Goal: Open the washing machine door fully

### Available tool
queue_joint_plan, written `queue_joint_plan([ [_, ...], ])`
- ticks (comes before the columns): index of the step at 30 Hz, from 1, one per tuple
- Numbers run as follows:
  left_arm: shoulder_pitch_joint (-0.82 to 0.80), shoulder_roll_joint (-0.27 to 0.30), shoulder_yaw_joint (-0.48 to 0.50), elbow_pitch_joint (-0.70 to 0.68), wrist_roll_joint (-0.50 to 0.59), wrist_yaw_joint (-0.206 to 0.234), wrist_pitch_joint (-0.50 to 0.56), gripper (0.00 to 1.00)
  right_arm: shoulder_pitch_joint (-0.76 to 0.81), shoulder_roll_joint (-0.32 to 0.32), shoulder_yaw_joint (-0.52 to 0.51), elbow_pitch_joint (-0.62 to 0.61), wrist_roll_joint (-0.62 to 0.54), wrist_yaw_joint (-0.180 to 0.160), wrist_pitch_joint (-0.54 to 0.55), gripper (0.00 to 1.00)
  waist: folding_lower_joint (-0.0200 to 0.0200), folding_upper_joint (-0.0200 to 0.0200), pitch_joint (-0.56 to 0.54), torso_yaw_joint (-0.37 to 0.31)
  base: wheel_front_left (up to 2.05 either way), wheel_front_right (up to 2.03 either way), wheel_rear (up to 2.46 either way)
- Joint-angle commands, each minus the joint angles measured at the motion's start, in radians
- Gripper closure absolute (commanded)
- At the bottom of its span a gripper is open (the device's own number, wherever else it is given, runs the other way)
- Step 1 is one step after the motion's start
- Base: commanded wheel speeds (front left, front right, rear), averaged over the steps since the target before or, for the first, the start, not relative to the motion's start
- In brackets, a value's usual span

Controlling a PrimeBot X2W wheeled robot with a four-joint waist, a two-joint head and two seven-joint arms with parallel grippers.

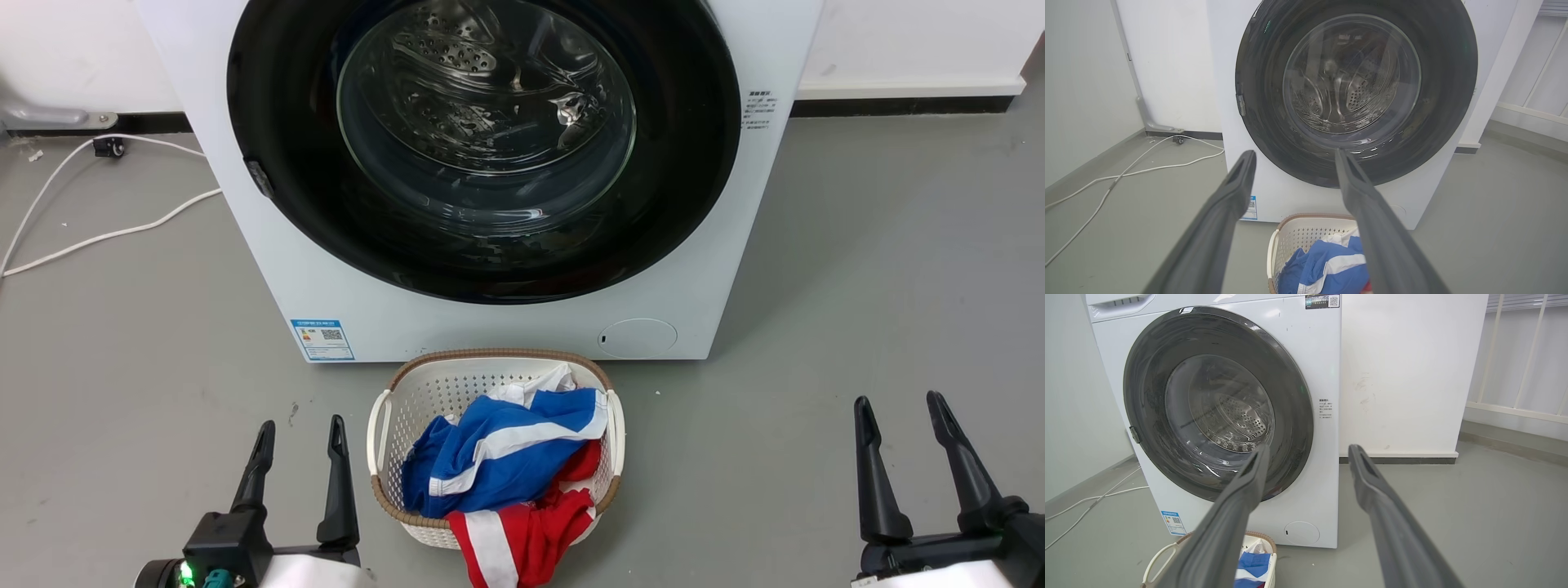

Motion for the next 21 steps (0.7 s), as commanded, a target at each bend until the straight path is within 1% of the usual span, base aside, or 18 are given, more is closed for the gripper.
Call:
queue_joint_plan([
  [1,0.009,-0.004,0.005,-0.001,0.019,-0.005,-0.009,0.00,0.010,-0.004,0.000,-0.011,-0.016,0.002,-0.009,0.00,0.0000,0.0000,0.000,0.000,0.00,0.00,0.00],
  [12,0.020,-0.022,0.029,-0.001,0.097,-0.025,-0.029,0.00,0.027,-0.003,0.003,-0.020,-0.039,0.002,-0.029,0.00,0.0000,0.0000,0.002,0.001,0.00,0.00,0.00],
  [21,0.023,-0.030,0.045,0.005,0.098,-0.034,-0.027,0.00,0.030,-0.003,0.006,0.001,0.016,0.001,-0.027,0.00,0.0000,0.0000,0.004,0.002,0.00,0.00,0.00],
])
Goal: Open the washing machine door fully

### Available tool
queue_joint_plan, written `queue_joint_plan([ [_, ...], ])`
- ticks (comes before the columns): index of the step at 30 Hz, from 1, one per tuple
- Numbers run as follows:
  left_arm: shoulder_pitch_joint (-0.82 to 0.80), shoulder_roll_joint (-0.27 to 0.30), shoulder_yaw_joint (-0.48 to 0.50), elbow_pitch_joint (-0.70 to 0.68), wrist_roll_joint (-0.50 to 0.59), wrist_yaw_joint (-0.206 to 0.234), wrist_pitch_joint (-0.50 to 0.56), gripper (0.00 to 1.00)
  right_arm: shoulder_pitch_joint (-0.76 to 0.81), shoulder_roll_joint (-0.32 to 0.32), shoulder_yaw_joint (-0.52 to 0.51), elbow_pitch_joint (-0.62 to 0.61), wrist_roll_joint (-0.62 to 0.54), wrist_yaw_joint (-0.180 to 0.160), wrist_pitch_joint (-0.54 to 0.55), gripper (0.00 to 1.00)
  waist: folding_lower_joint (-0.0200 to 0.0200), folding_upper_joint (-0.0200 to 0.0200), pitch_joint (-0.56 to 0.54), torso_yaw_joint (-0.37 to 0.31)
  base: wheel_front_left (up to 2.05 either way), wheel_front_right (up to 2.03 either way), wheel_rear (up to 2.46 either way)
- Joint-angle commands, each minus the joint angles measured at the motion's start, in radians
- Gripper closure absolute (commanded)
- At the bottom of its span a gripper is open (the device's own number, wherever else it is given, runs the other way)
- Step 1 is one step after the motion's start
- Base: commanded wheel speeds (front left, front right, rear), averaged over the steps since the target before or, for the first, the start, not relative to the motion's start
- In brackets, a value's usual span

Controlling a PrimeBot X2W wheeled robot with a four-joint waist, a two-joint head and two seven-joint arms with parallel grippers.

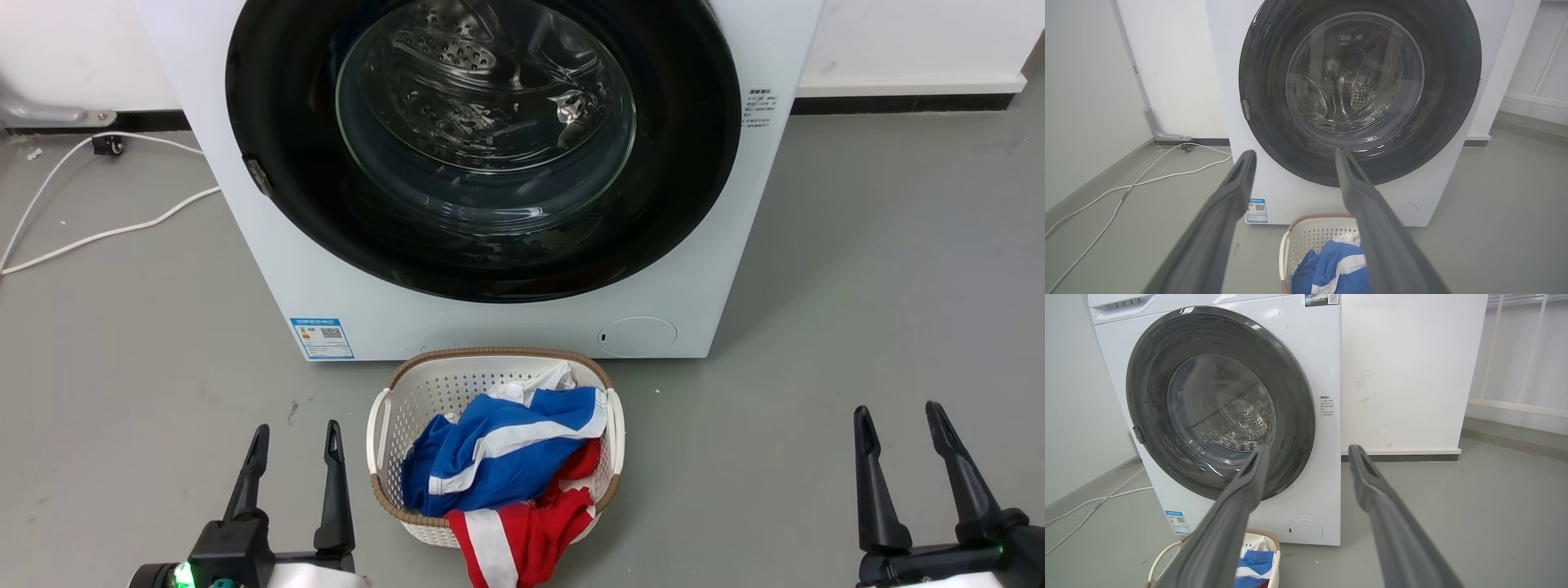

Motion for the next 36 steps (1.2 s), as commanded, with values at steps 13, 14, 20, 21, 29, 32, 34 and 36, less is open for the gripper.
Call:
queue_joint_plan([
  [13,0.012,-0.004,0.008,0.009,0.013,0.003,-0.003,0.00,0.012,-0.003,0.008,0.007,-0.003,0.000,-0.003,0.00,0.0000,0.0000,0.002,0.000,0.00,0.00,0.00],
  [14,0.012,-0.004,0.008,0.009,0.014,0.004,-0.003,0.00,0.012,-0.003,0.008,0.009,-0.003,0.000,-0.003,0.00,0.0000,0.0000,0.001,0.000,0.00,0.00,0.00],
  [20,0.015,-0.004,0.008,0.007,0.009,0.005,-0.003,0.00,0.001,-0.003,-0.006,0.006,0.060,0.000,-0.003,1.00,0.0000,0.0000,-0.001,-0.003,0.00,0.00,0.00],
  [21,0.016,-0.004,0.008,0.007,0.005,0.006,-0.003,0.00,-0.011,-0.003,-0.022,0.011,0.193,0.000,-0.003,1.00,0.0000,0.0000,-0.003,-0.005,0.00,0.00,0.00],
  [29,0.017,-0.004,0.004,0.007,0.004,0.006,-0.003,0.00,-0.017,-0.002,-0.021,0.025,0.678,0.000,-0.003,1.00,0.0000,0.0000,-0.008,-0.004,0.00,0.00,0.00],
  [32,0.018,-0.004,0.004,0.009,0.002,0.006,-0.003,0.00,-0.009,-0.002,0.012,0.051,0.969,0.000,-0.003,1.00,0.0000,0.0000,-0.011,-0.004,0.00,0.00,0.00],
  [34,0.020,-0.004,0.005,0.010,0.001,0.006,-0.003,0.00,-0.006,-0.003,0.025,0.046,1.052,0.000,-0.003,1.00,0.0000,0.0000,-0.011,-0.004,0.00,0.00,0.00],
  [36,0.020,-0.004,0.004,0.010,0.001,0.006,-0.003,0.00,-0.001,-0.003,0.040,0.038,1.125,0.000,-0.003,1.00,0.0000,0.0000,-0.012,-0.004,0.00,0.00,0.00],
])
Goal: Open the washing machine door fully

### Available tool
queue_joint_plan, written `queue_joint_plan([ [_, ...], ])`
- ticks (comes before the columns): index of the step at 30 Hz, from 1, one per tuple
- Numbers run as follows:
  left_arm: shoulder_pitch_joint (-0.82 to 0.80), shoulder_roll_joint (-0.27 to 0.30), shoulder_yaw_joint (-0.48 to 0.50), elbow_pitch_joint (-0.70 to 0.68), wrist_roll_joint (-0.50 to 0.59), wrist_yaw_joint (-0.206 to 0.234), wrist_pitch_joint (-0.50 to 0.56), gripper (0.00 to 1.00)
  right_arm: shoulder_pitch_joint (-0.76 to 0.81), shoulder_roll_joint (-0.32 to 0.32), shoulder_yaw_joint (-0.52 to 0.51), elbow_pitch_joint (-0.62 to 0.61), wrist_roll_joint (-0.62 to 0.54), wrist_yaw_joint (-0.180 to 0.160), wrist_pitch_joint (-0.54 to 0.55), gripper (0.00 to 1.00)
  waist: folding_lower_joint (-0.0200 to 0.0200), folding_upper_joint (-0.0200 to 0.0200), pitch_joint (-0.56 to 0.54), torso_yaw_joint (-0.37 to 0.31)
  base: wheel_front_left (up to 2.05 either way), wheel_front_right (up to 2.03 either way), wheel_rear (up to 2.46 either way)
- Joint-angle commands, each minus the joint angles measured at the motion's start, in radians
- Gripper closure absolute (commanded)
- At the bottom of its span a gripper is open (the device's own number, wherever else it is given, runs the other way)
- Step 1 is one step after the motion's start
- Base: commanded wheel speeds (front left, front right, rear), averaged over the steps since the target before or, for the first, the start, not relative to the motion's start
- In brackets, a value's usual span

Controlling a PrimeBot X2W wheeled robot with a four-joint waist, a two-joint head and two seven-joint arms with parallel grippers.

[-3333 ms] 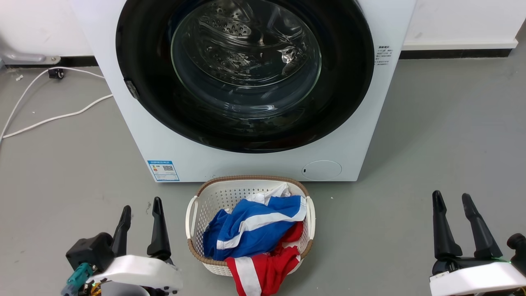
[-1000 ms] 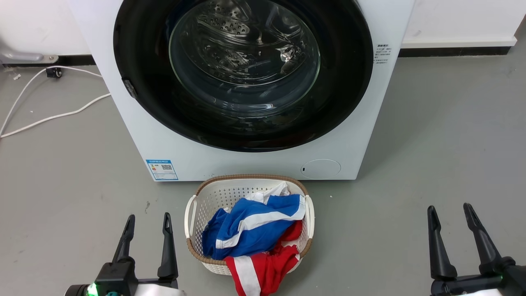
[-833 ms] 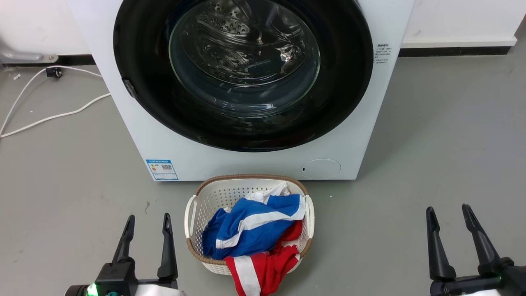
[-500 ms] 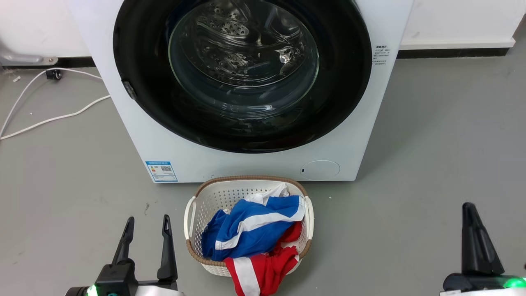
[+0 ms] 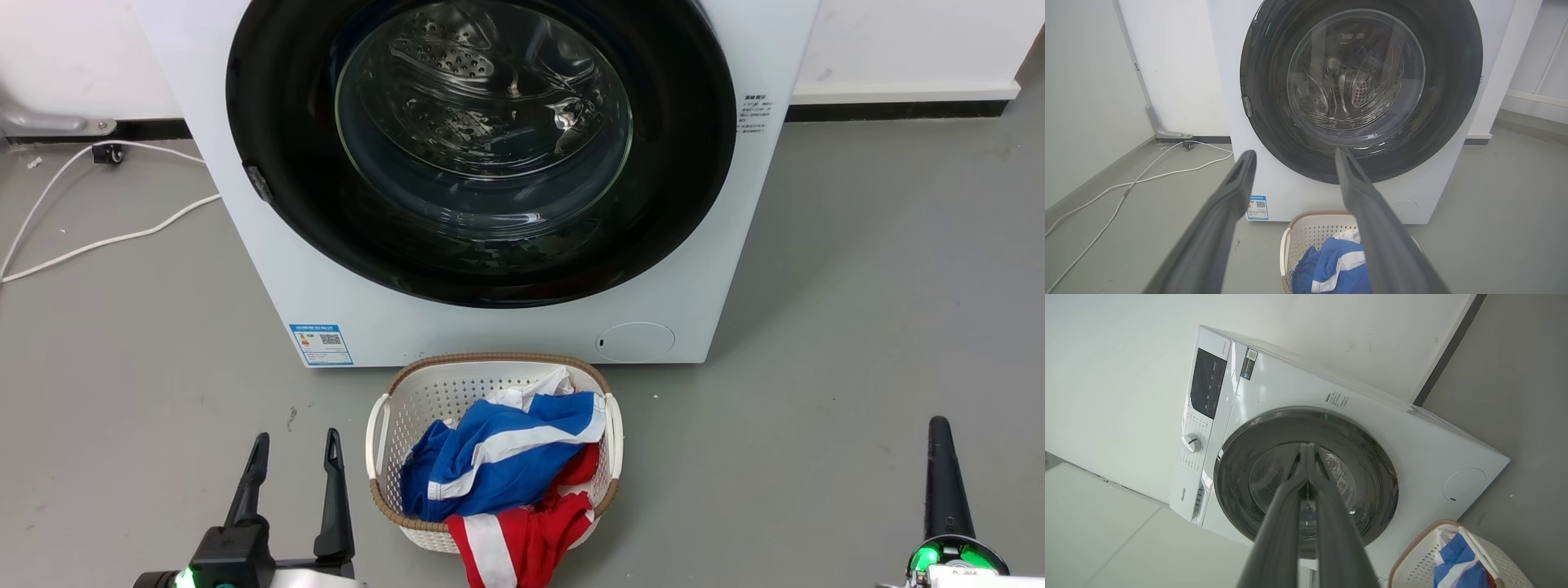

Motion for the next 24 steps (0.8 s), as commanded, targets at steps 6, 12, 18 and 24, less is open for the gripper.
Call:
queue_joint_plan([
  [6,0.008,-0.001,0.001,0.000,-0.001,0.001,-0.003,0.00,0.023,-0.028,0.031,-0.041,0.223,0.000,0.048,1.00,0.0000,0.0000,0.002,0.001,0.00,0.00,0.00],
  [12,0.005,-0.001,0.002,-0.003,0.002,0.001,-0.003,0.00,0.044,-0.053,0.010,-0.082,0.397,0.000,0.159,1.00,0.0000,0.0000,0.007,0.005,0.00,0.00,0.00],
  [18,0.005,-0.001,0.004,-0.008,0.007,0.004,-0.003,0.00,0.056,-0.045,-0.016,-0.099,0.486,0.000,0.254,1.00,0.0000,0.0000,0.012,0.007,0.00,0.00,0.00],
  [24,0.001,0.000,0.003,-0.015,0.010,0.006,-0.003,0.00,0.054,-0.028,-0.039,-0.090,0.509,0.000,0.332,1.00,0.0000,0.0000,0.023,0.015,0.00,0.00,0.00],
])
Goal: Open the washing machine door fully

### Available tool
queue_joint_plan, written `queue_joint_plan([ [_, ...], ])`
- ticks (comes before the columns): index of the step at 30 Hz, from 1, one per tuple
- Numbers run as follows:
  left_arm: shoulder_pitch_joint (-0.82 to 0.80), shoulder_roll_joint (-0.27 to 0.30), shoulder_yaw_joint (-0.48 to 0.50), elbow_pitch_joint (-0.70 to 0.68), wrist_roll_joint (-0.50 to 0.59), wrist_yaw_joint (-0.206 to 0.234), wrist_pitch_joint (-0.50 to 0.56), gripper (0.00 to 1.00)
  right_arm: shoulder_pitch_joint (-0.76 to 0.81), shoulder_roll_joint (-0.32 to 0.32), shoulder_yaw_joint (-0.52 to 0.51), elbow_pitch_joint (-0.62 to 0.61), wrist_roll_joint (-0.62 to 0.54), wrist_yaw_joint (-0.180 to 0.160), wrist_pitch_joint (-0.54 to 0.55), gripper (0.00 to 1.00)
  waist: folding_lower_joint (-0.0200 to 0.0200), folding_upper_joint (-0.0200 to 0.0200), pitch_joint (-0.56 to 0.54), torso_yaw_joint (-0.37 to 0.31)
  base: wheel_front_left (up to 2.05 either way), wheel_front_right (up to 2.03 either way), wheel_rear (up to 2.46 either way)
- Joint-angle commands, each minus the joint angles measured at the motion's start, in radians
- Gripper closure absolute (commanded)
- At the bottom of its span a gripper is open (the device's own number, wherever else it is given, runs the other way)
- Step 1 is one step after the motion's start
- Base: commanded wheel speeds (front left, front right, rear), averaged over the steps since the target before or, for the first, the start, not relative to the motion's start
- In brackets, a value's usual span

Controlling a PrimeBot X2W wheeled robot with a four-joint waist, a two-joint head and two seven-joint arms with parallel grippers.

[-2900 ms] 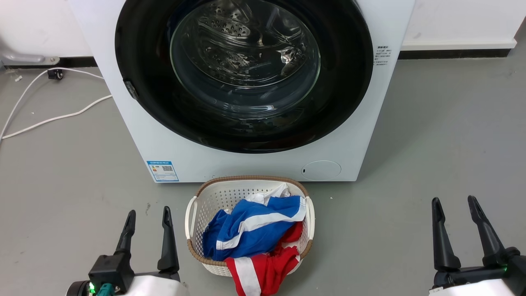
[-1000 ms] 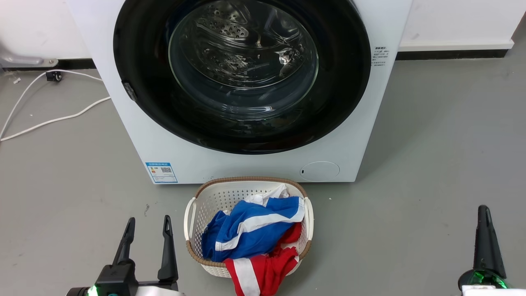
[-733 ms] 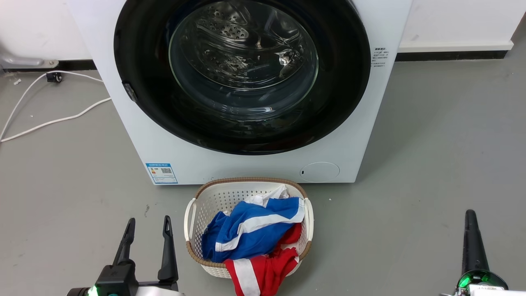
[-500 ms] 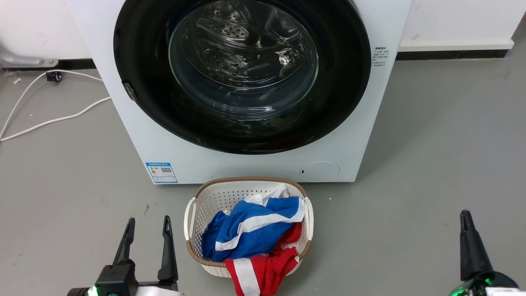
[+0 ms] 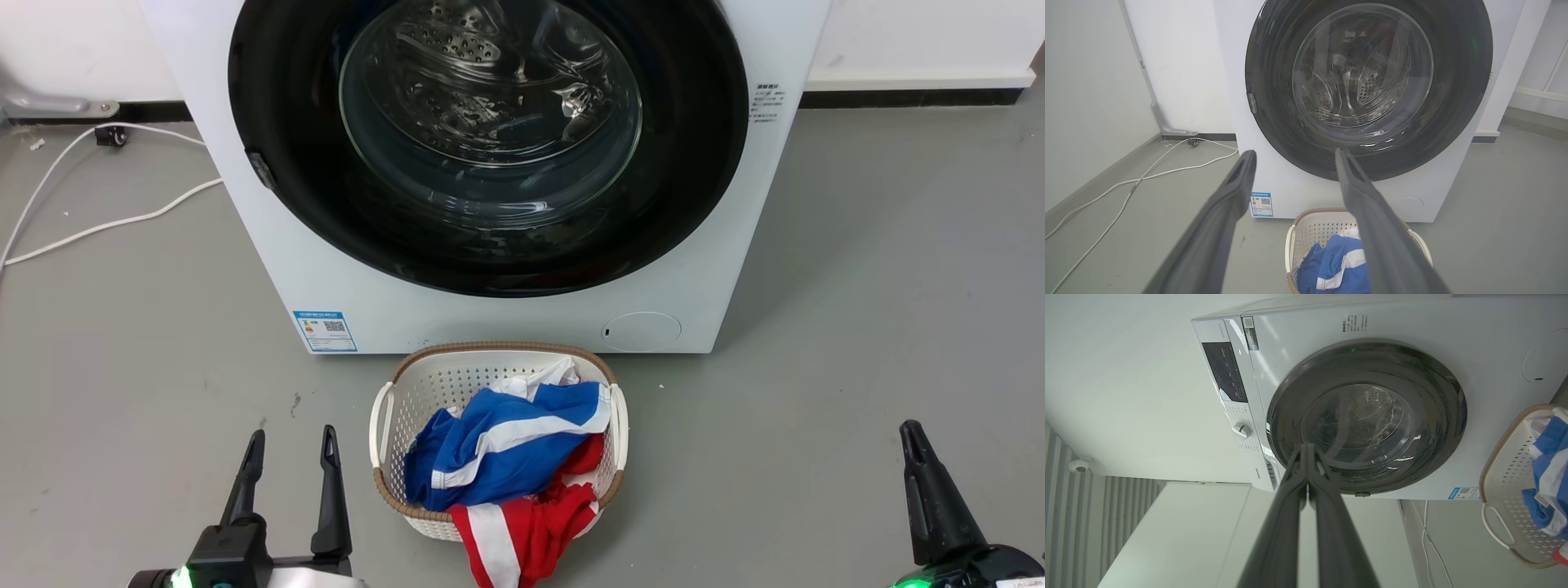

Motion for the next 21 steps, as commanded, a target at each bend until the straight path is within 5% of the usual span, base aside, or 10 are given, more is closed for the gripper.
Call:
queue_joint_plan([
  [1,0.000,-0.001,0.001,-0.005,0.003,0.002,-0.003,0.00,0.005,0.002,-0.003,0.002,-0.003,0.000,0.005,1.00,0.0000,0.0000,0.002,0.001,0.00,0.00,0.00],
  [13,-0.027,0.000,0.004,-0.020,0.014,-0.004,-0.003,0.00,-0.074,0.018,-0.089,0.024,-0.035,0.000,0.029,1.00,0.0000,0.0000,0.043,0.018,0.00,0.00,0.00],
  [21,-0.081,0.000,0.000,-0.041,0.036,-0.008,-0.003,0.00,-0.341,-0.086,-0.217,0.155,-0.055,0.000,0.061,1.00,0.0000,0.0000,0.132,0.045,0.00,0.00,0.00],
])
